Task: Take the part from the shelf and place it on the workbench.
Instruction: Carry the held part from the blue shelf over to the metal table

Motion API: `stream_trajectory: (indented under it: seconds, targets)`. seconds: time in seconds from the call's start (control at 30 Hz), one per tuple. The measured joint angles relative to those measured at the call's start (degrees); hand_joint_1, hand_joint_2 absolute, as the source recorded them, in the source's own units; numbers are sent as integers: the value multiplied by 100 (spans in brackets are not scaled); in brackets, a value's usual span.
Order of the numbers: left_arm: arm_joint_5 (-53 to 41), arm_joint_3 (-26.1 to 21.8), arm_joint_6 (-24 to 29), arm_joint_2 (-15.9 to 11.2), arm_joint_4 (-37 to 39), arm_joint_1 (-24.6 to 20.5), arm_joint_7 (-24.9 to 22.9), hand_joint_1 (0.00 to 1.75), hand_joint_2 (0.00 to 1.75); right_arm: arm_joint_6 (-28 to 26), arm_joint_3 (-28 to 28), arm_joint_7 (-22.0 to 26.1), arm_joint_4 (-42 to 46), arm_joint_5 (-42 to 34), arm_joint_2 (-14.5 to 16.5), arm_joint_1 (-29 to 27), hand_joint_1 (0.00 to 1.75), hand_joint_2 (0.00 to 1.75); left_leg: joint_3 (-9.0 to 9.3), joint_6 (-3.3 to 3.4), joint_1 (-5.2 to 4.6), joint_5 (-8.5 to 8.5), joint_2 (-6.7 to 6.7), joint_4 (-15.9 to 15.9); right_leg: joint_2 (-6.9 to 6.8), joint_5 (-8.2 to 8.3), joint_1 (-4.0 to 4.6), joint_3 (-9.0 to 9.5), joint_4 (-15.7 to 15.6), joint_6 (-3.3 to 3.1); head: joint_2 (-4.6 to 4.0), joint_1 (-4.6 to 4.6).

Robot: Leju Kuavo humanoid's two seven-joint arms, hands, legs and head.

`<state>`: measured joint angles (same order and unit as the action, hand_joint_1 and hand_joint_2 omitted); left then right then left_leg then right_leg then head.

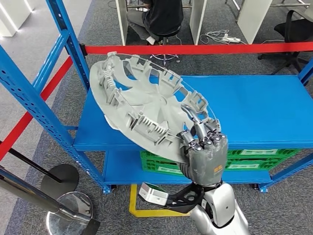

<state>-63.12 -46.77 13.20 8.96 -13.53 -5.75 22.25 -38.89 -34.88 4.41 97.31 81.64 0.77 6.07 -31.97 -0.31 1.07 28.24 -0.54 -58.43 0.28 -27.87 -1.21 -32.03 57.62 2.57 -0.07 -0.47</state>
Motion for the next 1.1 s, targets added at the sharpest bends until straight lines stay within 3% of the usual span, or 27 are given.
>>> stream_trajectory:
  seconds: [0.23, 1.1]
  targets:
    - [-13, -25, 9, 1, 0, 26, -2, 0, 175, -1, 174, 359, 78, 46, 179, -186, 175, 175, 0, 0, 0, 0, 0, 0, 0, 0, 0, 0, 0, 0, 0, 0]
    - [-52, -121, 39, 2, 0, 38, -8, 0, 175, -3, 344, 493, 497, 237, 326, -278, 175, 175, 0, 1, -3, 0, 0, -3, 1, 2, -3, 1, -4, 1, 0, 0]
